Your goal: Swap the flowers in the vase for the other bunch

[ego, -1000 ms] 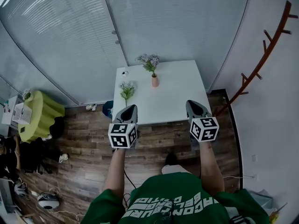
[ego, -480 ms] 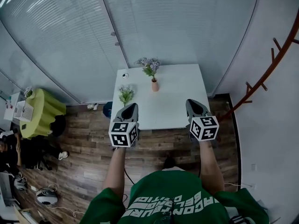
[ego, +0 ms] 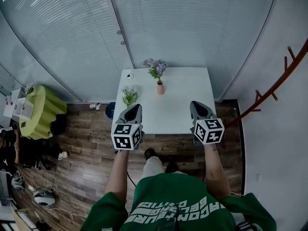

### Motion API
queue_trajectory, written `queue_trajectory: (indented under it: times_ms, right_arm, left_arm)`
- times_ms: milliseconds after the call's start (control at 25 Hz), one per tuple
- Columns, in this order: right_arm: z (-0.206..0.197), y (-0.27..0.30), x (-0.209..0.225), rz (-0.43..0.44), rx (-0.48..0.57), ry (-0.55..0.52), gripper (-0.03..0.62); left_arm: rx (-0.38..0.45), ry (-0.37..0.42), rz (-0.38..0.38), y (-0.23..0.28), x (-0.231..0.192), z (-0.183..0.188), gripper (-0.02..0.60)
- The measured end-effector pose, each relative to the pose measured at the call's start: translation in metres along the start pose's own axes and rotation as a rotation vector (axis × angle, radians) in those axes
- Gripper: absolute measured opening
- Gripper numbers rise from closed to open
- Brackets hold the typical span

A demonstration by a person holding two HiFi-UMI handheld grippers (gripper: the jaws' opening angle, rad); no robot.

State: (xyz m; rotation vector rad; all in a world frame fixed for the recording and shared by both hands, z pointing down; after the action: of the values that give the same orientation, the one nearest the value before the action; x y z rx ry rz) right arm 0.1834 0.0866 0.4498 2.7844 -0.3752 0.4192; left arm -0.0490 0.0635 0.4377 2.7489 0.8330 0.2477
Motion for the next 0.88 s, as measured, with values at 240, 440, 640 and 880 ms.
queue_trajectory:
  times_ms: [240, 440, 640, 880]
  right_arm:
    - [0.003, 0.011, 0.006, -0.006, -0.001, -0.007, 0.011]
    - [0.007, 0.026, 0.011, -0.01, -0.002, -0.01, 0.011]
    - [0.011, 0.043, 0.017, -0.015, -0.01, -0.012, 0.011]
    - [0.015, 0.071, 0.023, -0.024, -0.023, -0.01, 0.011]
  left_arm:
    - [0.005, -0.002, -0.005, 0.013, -0.003, -0.001, -0.001]
    - [0.005, -0.004, -0.017, 0.03, -0.009, -0.001, 0.0]
    - [0.007, -0.008, -0.026, 0.05, -0.016, 0.003, 0.0]
    - [-0.002, -0.016, -0.04, 0.074, -0.031, 0.001, 0.0]
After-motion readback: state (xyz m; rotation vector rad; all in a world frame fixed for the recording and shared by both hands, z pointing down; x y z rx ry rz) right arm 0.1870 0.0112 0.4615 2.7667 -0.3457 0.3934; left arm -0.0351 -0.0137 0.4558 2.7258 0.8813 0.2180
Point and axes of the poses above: the fingertips, and each gripper's own axes: y forward along the fingers, x to its right, z out of its top, the point moved 1 cm from there along -y, backward along the fingers, and after that the axes turned 10 degrees about y, right-handed, at the moved point
